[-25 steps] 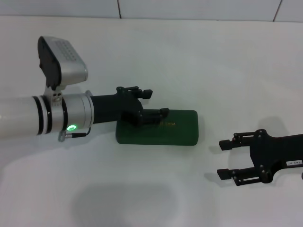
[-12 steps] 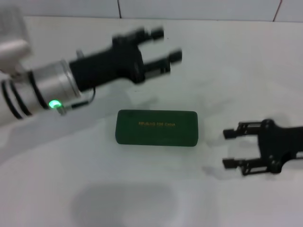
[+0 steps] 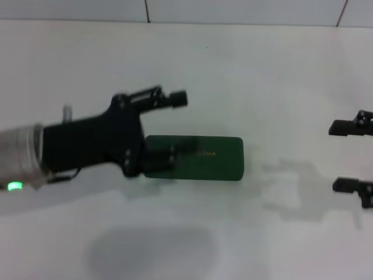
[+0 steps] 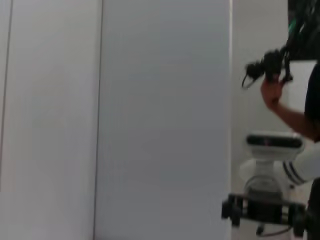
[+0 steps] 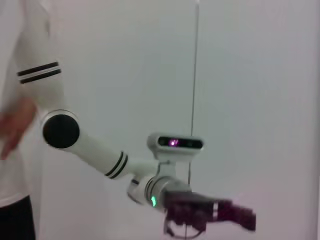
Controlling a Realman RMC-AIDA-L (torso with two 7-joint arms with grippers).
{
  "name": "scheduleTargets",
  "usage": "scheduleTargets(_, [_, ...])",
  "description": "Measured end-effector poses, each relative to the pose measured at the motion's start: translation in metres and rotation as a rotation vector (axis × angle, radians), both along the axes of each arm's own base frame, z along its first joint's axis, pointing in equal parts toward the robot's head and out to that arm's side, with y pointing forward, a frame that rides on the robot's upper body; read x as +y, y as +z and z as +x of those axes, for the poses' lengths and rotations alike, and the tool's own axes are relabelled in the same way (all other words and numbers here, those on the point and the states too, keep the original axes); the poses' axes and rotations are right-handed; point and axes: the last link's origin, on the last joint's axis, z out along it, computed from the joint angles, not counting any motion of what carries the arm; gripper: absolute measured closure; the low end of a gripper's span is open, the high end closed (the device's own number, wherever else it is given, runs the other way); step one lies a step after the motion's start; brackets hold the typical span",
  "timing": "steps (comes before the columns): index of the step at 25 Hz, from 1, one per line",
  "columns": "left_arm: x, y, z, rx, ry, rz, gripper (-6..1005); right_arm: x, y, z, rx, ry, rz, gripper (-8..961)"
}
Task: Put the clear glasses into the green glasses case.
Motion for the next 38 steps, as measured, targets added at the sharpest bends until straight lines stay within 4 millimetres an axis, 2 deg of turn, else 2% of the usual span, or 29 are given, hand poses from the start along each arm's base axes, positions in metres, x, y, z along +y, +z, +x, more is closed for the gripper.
scheduleTargets(4, [-0.017, -0.011, -0.014, 0.025, 0.024, 0.011, 240, -0.011, -0.007, 0.006, 0.03, 0.01, 0.049, 217])
scheduleTargets(22, [-0.025, -0.02, -0.017, 0.025, 0.038, -0.021, 240, -0.007, -0.02, 0.004, 0.038, -0.019, 0.057, 217])
scheduleTargets(30, [-0.024, -0.011, -0.022, 0.048, 0.026, -0.014, 240, -0.006, -0.025, 0.002, 0.047, -0.019, 0.045, 217])
scheduleTargets(38, [-0.019, 0.01, -0.033, 0.106, 0.008, 0.007, 240, 0.009, -0.042, -0.017, 0.032, 0.029, 0.0, 217])
